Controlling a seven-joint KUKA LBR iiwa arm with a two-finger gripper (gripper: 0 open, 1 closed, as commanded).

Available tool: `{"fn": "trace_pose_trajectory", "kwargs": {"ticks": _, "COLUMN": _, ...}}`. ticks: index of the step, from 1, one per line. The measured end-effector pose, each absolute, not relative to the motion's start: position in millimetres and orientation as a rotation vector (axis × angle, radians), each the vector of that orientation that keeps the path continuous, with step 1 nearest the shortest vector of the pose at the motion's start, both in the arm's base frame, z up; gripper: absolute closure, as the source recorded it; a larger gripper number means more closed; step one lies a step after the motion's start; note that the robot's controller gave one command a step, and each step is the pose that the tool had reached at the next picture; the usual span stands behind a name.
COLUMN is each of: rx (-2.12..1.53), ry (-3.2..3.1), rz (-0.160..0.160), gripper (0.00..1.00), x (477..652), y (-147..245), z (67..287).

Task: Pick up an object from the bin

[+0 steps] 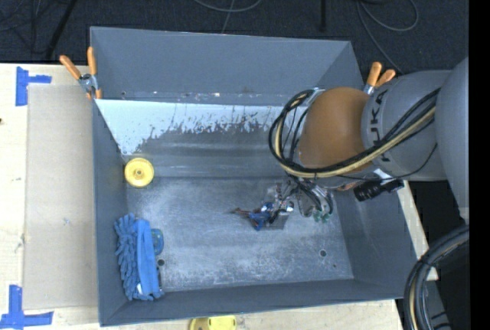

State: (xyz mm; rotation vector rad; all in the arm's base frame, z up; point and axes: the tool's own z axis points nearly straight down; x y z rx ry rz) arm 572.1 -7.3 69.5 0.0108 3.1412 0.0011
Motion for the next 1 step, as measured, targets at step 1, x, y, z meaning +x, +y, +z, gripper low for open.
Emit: {"fn": "trace_pose_trajectory", "kwargs": {"ticks": 1, "rx": 0.072, "ry": 3.134, "rz": 0.000, "gripper": 1.00, "x": 560.2, "y": -23.8, "z": 230.4}}
